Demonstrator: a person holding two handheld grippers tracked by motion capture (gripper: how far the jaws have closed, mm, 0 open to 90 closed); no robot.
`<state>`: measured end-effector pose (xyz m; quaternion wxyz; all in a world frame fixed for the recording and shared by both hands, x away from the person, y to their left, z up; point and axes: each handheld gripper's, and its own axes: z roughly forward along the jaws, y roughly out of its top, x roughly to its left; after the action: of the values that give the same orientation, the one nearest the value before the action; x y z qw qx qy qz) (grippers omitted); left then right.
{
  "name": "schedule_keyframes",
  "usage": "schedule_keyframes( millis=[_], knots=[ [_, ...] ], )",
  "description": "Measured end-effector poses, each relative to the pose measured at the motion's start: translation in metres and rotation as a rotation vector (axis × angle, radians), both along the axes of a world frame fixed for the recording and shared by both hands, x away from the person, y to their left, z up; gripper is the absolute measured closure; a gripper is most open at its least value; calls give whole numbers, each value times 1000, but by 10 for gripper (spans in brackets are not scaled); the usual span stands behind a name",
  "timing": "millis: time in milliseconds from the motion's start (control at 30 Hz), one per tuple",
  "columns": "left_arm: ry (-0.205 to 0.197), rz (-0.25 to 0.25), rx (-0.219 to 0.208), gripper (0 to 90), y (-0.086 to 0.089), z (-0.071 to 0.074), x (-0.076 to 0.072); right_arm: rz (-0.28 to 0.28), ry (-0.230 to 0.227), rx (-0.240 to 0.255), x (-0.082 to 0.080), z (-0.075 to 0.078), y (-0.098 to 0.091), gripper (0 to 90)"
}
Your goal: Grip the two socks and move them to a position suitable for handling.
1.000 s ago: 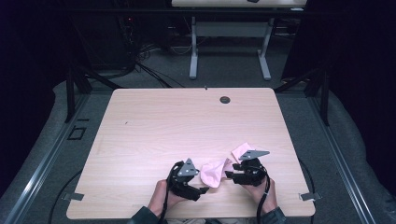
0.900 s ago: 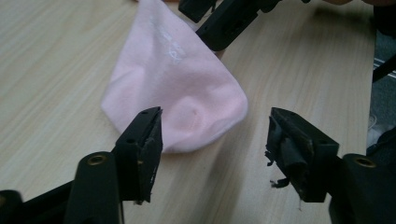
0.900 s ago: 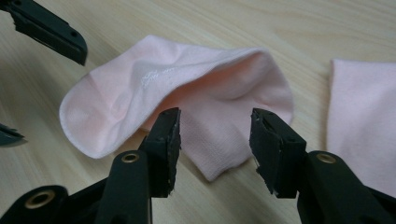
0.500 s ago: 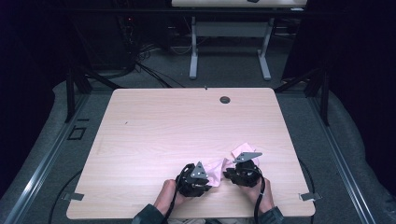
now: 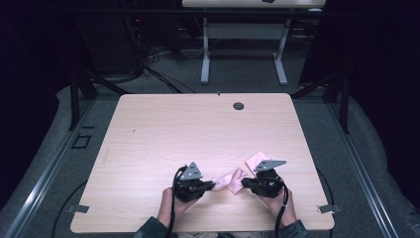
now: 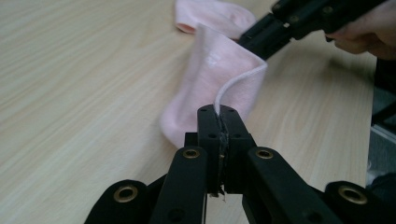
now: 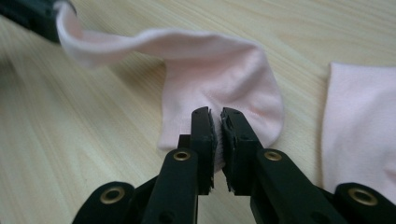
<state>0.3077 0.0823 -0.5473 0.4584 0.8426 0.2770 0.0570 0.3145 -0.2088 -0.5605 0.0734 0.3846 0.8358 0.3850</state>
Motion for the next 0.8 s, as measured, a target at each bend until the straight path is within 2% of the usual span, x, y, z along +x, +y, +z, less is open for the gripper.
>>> schedule_keyframes(
  millis=[33,100,200,233,400,500,533,567,633,733,800],
  knots=[
    [17,22,-18,888,6,2,2,8,-3,-6,0,3,-2,830],
    [48,73,-87,888,18,5,6,14,-3,-15,0,6,-5,828],
    [88,130,-126,888,31,4,10,23,8,-23,1,7,-9,826],
    [95,149,-117,888,33,3,11,27,9,-27,1,6,-8,826],
    [196,229,-134,885,45,-12,18,52,24,-38,5,0,-1,817],
    [213,265,-86,857,46,-17,20,75,37,-62,9,-4,6,787],
    [216,277,-75,825,48,-20,21,74,36,-74,10,-5,8,761],
    [215,284,-60,744,49,-20,21,72,27,-97,10,-7,9,728],
    [205,299,-50,645,52,-22,19,79,8,-107,8,-6,8,656],
    [167,314,-5,436,56,-21,14,69,-37,-81,2,0,5,581],
    [148,317,7,358,57,-19,11,88,-64,-78,-3,7,6,549]
  ],
)
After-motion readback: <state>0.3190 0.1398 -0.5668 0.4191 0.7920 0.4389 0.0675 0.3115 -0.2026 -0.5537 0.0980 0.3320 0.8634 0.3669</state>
